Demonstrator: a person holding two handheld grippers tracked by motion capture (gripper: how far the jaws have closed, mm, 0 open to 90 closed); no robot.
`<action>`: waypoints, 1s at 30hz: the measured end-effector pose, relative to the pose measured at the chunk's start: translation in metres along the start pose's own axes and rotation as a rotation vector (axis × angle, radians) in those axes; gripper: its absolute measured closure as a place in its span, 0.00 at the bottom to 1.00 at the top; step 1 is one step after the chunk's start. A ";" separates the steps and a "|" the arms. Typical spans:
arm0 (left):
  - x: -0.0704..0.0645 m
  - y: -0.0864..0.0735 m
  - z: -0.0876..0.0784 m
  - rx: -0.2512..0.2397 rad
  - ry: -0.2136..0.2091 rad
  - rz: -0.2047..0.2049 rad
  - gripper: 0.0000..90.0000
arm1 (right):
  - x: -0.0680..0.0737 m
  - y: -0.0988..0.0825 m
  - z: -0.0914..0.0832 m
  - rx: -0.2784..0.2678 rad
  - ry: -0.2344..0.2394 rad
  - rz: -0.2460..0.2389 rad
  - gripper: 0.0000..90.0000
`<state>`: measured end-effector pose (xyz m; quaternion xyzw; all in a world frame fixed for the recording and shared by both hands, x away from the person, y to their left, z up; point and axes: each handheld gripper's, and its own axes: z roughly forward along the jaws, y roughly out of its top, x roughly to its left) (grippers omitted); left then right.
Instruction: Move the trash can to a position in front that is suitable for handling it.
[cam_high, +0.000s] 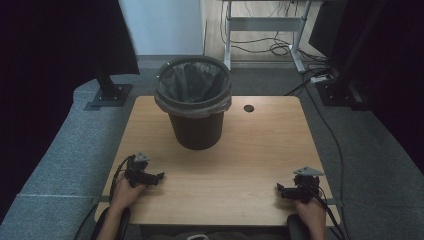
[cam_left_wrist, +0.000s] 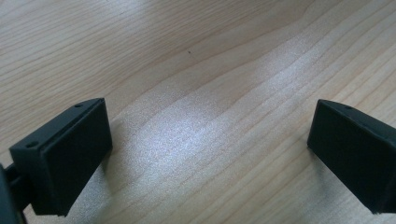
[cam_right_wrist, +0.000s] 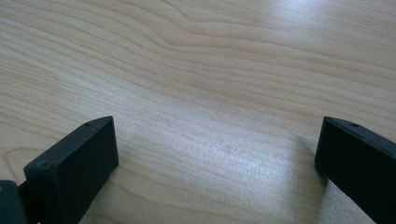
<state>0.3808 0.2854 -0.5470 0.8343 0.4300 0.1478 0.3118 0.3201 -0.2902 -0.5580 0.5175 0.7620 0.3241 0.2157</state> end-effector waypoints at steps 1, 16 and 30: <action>0.000 0.000 0.000 0.000 0.000 -0.001 0.00 | 0.000 0.000 0.000 0.000 0.002 0.000 0.00; 0.003 0.000 -0.001 -0.008 -0.017 -0.024 0.00 | -0.002 0.002 0.002 0.000 0.011 -0.011 0.00; 0.000 0.005 -0.003 0.007 -0.014 0.007 0.02 | -0.001 0.007 0.002 0.043 0.032 -0.030 0.00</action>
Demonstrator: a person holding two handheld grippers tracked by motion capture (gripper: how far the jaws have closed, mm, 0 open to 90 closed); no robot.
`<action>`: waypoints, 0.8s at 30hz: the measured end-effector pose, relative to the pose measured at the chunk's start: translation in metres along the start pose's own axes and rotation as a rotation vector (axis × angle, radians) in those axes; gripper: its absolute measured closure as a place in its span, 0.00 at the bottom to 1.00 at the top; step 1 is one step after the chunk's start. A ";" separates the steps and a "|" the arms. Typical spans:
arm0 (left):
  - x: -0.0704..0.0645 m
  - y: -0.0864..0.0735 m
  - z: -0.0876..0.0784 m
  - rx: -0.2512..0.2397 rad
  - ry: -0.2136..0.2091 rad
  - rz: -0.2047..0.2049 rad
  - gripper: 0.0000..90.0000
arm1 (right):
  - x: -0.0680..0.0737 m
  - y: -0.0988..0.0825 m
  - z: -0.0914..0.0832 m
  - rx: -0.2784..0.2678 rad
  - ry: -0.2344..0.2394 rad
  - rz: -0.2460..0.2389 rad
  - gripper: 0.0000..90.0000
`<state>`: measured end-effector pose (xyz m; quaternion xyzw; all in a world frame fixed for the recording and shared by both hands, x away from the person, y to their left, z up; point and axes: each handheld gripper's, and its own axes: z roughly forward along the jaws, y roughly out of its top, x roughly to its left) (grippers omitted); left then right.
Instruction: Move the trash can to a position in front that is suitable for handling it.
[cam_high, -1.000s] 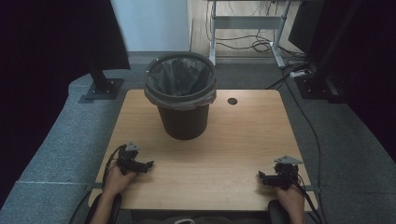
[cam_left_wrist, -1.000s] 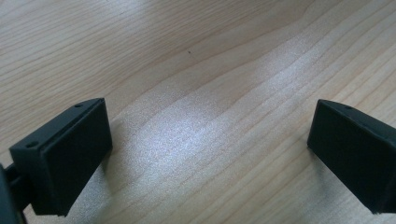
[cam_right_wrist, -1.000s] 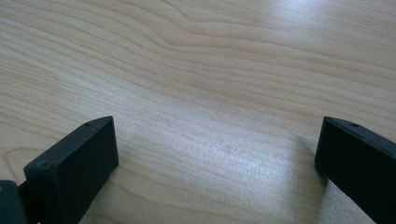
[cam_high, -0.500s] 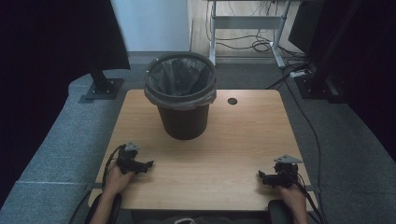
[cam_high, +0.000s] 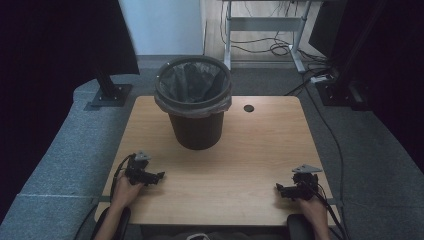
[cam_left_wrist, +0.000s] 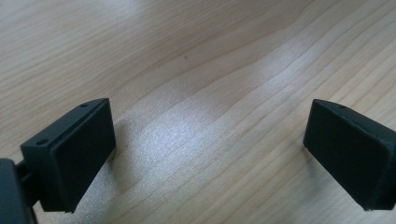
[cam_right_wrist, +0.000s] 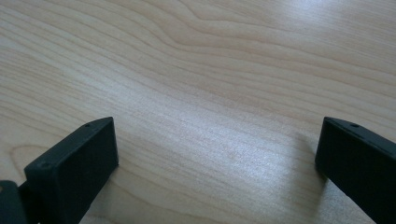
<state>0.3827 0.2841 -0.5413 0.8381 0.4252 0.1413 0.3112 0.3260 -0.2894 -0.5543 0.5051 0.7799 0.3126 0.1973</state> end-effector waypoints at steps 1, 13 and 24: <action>0.000 0.001 -0.001 -0.007 0.000 -0.002 0.02 | 0.001 0.001 0.000 0.007 0.004 -0.001 0.00; 0.006 0.014 -0.007 -0.008 0.023 0.031 0.00 | 0.006 0.013 -0.008 -0.054 0.050 0.033 0.00; 0.022 0.031 -0.006 -0.037 -0.013 -0.005 0.00 | 0.016 0.038 -0.011 -0.090 0.108 0.037 0.00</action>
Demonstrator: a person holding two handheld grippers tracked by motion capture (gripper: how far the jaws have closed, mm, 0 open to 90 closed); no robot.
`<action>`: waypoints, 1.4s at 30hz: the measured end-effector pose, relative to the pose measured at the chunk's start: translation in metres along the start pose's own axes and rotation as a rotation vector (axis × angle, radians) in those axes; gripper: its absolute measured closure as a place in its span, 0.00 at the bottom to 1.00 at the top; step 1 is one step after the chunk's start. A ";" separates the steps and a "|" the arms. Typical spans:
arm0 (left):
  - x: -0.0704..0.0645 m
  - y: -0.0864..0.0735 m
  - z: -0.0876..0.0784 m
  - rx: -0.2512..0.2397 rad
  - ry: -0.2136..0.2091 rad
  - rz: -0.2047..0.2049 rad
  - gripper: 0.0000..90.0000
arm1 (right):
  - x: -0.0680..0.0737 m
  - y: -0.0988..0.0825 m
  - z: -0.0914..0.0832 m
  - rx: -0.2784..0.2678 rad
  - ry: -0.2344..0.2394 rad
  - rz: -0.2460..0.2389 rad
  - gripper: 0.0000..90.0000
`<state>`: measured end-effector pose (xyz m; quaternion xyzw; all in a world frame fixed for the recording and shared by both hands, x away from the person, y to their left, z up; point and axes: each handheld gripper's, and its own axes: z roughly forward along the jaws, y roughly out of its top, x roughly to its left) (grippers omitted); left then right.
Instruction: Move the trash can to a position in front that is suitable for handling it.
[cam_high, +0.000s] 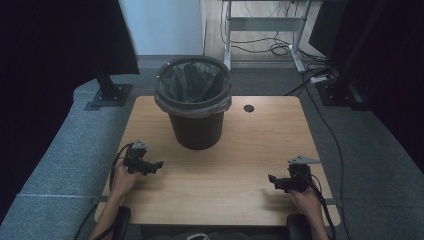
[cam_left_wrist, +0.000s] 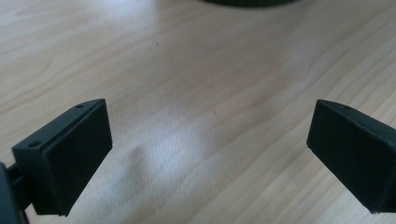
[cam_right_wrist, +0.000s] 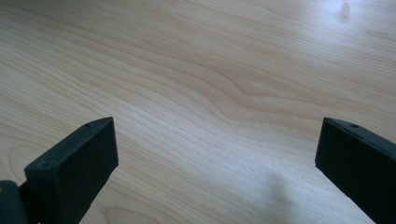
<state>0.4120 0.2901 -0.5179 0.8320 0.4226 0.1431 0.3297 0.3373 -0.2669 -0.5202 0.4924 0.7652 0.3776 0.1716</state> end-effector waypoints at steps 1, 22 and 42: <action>0.001 0.002 0.000 -0.008 -0.005 -0.006 0.00 | 0.001 0.002 0.001 0.000 0.004 0.002 0.00; 0.023 0.052 0.013 -0.047 0.008 -0.009 0.00 | 0.017 0.054 0.030 -0.037 0.086 -0.041 0.00; 0.051 0.088 0.023 -0.108 -0.011 -0.109 0.00 | 0.021 0.101 0.062 -0.029 0.076 -0.073 0.00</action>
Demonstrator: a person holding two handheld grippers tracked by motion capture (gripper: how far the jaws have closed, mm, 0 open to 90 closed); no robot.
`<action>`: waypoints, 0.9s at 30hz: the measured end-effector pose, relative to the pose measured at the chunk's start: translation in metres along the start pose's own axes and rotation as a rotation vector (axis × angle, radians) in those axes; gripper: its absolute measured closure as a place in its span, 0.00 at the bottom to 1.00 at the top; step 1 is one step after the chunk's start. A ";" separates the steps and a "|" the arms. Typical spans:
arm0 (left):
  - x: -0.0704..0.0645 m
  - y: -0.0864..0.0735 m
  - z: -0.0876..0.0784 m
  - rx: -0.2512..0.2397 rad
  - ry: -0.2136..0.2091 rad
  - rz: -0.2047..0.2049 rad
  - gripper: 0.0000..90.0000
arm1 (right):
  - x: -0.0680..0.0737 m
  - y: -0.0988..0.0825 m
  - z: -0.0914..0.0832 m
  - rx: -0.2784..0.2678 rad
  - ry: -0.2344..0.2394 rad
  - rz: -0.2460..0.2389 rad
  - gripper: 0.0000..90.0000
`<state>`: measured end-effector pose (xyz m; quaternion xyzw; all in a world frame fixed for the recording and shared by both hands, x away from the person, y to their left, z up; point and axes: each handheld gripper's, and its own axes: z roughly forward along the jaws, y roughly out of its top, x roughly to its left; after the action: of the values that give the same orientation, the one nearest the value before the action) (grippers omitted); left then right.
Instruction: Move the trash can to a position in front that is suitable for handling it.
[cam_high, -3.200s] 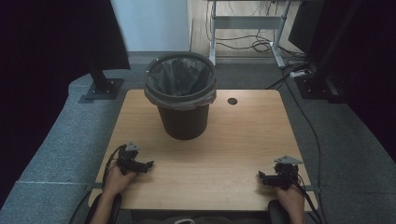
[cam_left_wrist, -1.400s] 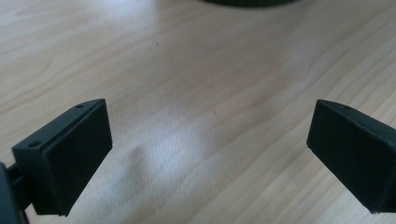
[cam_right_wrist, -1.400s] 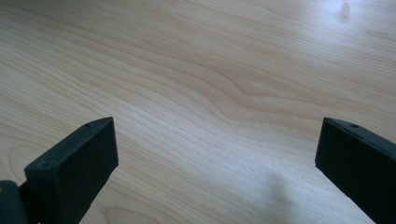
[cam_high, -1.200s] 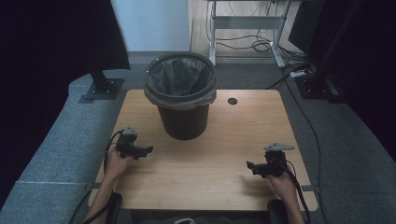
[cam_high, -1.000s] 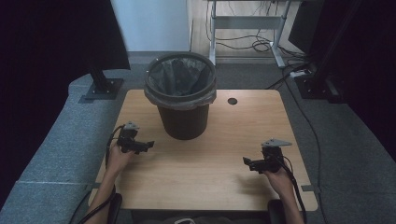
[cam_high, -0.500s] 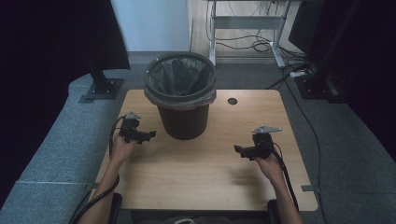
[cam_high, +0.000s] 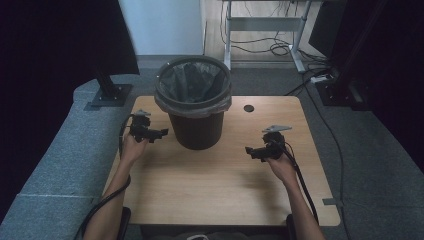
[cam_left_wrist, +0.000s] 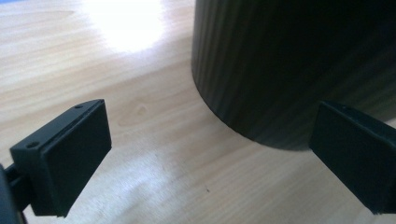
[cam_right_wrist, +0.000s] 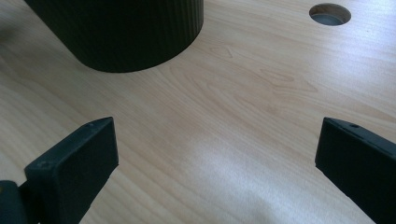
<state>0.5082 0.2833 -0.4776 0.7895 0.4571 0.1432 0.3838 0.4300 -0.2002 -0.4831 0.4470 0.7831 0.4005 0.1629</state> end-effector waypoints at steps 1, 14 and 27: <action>0.001 0.002 0.000 0.003 0.001 0.001 0.00 | 0.000 0.002 0.002 -0.004 -0.004 -0.004 0.00; 0.018 0.034 0.008 -0.022 0.027 -0.030 0.00 | -0.004 0.016 0.028 0.023 -0.027 0.033 0.00; 0.024 0.053 0.020 0.029 0.071 0.031 0.00 | -0.007 0.040 0.045 0.001 -0.021 0.027 0.00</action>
<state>0.5648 0.2787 -0.4550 0.7962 0.4602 0.1707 0.3537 0.4842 -0.1728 -0.4814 0.4620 0.7754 0.3973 0.1655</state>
